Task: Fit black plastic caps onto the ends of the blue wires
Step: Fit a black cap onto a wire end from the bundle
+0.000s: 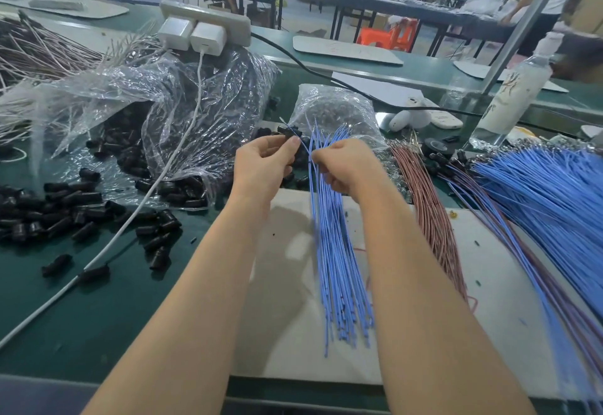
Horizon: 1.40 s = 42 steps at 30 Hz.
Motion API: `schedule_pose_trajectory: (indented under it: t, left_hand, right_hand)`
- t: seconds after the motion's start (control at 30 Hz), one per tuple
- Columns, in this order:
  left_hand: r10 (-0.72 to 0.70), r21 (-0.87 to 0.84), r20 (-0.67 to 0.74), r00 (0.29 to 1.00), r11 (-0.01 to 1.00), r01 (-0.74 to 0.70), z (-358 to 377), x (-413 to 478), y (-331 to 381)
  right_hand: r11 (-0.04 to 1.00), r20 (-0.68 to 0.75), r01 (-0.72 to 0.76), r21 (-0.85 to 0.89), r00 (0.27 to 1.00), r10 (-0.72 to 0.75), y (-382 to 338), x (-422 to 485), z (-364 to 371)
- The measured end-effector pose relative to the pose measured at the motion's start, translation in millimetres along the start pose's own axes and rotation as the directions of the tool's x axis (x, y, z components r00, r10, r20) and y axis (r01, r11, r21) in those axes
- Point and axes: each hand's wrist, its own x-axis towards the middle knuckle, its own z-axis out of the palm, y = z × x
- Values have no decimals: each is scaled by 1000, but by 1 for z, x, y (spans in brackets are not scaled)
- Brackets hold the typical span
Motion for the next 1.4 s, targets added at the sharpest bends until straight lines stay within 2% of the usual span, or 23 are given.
schedule_pose_trajectory:
  t: [0.07,0.1,0.2,0.23,0.27,0.3,0.37,0.43,0.5,0.6,0.7,0.8,0.87,1.0,1.17,1.23,1.3,1.4]
  left_hand:
    - [-86,-95,98,991,991,96,6,-3,3]
    - [-121,-140,182,976,979,147,9,-5,5]
    - [-135,-250,470,873,927,278,20,-12,5]
    - [-115,-278,553,825,908,313,24,-14,4]
    - [-96,-293,617,781,893,341,28,-16,3]
    - [-90,-287,655,751,889,357,33,-17,0]
    - [-115,-256,643,757,900,353,43,-18,-9]
    - [-140,-242,547,825,917,316,54,-18,-21]
    - [-119,-179,414,902,961,209,61,-19,-32]
    - [45,66,240,970,996,-62,64,-18,-40]
    - [198,251,206,958,936,-247,63,-17,-39]
    - [289,410,205,935,843,-349,59,-18,-39]
    - [310,455,221,925,805,-379,57,-18,-38]
    - [313,464,292,904,780,-420,53,-19,-35]
    - [310,483,359,880,745,-460,49,-19,-33]
    - [312,491,363,878,737,-465,48,-19,-34]
    - [313,499,351,882,735,-459,48,-20,-34]
    - [323,510,336,885,727,-459,48,-20,-33]
  right_hand:
    - [959,-28,69,276,998,-63,-4,-9,-18]
    - [902,-67,125,414,992,-107,-5,-14,-27]
    - [598,-133,240,765,967,-217,1,-25,-51]
    - [500,-129,239,832,961,-245,6,-27,-55]
    - [466,-130,238,852,959,-251,11,-27,-58]
    - [503,-142,241,830,964,-226,18,-27,-58]
    - [688,-183,227,689,973,-138,33,-23,-50]
    - [821,-198,192,537,975,-98,49,-19,-36]
    - [872,-147,161,462,984,-103,63,-16,-24]
    - [876,-70,179,447,984,-165,68,-13,-18]
    - [875,-118,223,431,975,-190,65,-10,-20]
    - [921,-240,247,302,954,-178,68,-10,-22]
    - [933,-271,264,245,943,-195,70,-10,-25]
    - [912,-201,291,289,950,-240,72,-12,-32]
    - [924,-129,248,291,967,-219,75,-14,-43]
    - [944,-133,256,207,964,-232,76,-14,-42]
    - [961,-162,273,43,951,-263,75,-13,-37]
    - [955,-252,266,-132,923,-291,75,-10,-31]
